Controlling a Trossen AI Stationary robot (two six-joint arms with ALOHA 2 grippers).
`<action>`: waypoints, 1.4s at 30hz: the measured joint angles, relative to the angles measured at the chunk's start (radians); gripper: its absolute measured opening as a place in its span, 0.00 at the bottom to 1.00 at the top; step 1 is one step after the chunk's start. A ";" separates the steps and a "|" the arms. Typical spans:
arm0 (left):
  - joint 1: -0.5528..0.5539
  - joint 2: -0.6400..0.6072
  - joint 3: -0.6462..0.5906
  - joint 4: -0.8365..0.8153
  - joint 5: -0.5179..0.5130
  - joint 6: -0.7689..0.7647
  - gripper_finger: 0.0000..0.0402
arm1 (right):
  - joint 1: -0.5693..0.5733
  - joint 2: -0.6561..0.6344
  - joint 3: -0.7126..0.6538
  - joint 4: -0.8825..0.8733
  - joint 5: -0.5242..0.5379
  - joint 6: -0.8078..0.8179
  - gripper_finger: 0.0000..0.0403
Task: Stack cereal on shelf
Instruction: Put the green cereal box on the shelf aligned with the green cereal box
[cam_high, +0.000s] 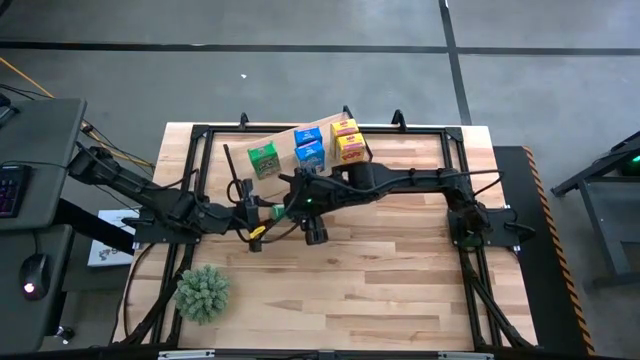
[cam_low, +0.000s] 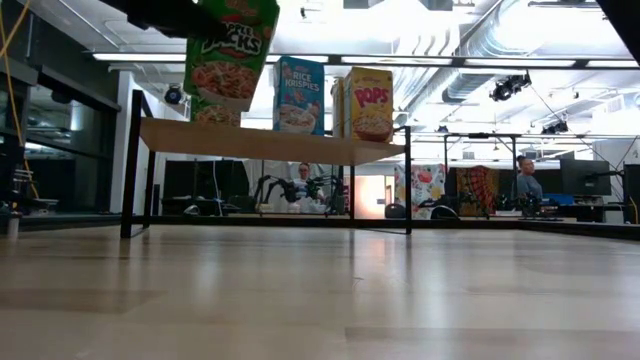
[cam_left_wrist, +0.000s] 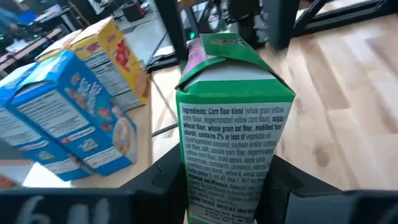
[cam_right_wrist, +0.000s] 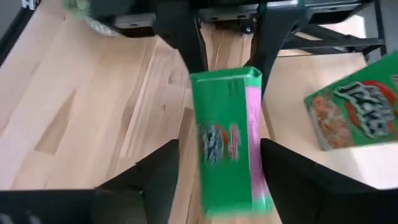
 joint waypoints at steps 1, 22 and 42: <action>0.000 -0.004 -0.001 -0.012 -0.007 -0.001 0.31 | 0.000 -0.011 0.000 -0.003 0.000 0.000 0.55; 0.041 -0.270 -0.124 0.233 -0.101 0.018 0.31 | -0.025 -0.195 -0.086 -0.397 0.111 0.182 0.60; 0.234 -0.248 -0.173 0.156 0.154 -0.129 0.31 | 0.022 -0.853 -1.115 0.341 0.255 0.338 0.60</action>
